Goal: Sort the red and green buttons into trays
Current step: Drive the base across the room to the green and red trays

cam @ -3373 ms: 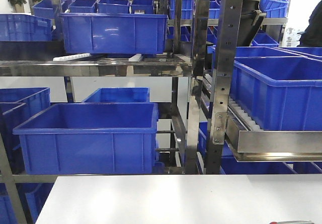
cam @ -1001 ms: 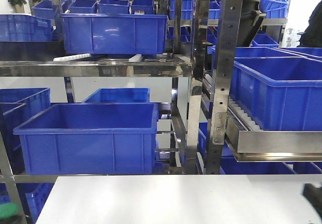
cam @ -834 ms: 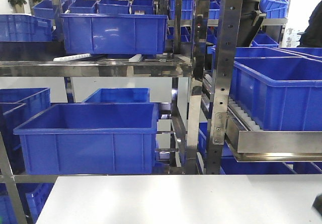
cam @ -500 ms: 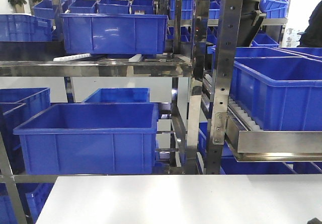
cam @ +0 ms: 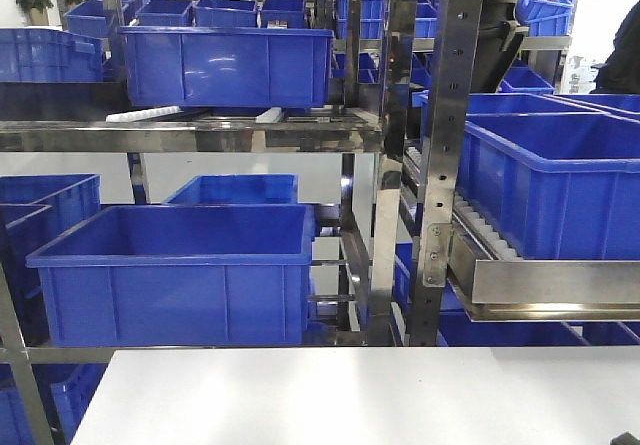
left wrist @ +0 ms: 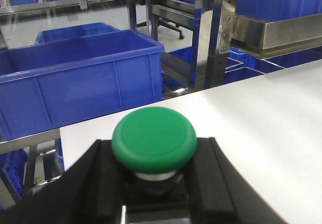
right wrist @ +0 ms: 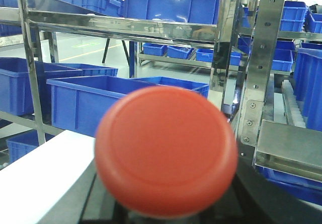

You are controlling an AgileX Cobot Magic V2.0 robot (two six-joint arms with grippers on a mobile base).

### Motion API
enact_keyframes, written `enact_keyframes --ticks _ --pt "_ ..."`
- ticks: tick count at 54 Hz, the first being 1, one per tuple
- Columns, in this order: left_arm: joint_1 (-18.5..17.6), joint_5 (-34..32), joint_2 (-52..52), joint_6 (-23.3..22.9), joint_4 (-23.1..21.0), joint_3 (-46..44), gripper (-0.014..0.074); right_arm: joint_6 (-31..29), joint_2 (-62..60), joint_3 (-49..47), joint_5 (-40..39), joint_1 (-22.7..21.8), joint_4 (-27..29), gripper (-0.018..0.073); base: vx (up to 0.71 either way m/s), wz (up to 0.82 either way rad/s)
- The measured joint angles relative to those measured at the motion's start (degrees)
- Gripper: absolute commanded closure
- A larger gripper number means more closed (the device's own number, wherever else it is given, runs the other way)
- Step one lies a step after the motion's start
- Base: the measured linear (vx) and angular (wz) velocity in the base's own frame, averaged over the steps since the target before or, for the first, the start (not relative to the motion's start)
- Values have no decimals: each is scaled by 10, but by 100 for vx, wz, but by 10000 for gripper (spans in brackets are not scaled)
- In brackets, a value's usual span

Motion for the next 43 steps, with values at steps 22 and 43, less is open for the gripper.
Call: enact_keyframes --ticks 22,43 --pt "0 0 0 0 0 0 596 0 0 0 1 0 0 569 -1 5" --pt "0 0 0 0 0 0 596 0 0 0 -4 0 0 569 -5 51"
